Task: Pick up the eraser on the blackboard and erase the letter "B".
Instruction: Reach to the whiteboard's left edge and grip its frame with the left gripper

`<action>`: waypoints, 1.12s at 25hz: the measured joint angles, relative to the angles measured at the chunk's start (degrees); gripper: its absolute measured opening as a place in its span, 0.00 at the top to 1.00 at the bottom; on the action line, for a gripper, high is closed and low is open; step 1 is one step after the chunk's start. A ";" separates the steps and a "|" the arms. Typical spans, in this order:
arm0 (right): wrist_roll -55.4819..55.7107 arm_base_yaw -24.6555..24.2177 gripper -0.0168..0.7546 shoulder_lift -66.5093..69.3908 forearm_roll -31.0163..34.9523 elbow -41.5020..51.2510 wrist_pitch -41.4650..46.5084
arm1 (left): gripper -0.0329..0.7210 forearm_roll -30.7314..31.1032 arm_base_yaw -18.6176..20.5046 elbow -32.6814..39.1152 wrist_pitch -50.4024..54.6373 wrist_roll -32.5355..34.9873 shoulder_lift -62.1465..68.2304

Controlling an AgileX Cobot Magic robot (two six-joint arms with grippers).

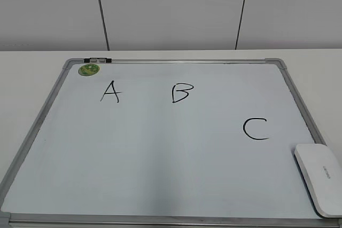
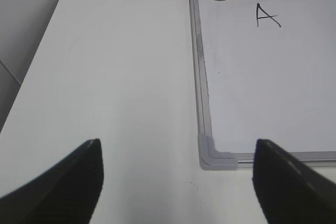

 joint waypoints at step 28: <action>0.00 0.00 0.21 0.00 0.00 0.00 0.00 | 0.11 -2.45 -0.22 -10.60 -18.35 0.00 35.79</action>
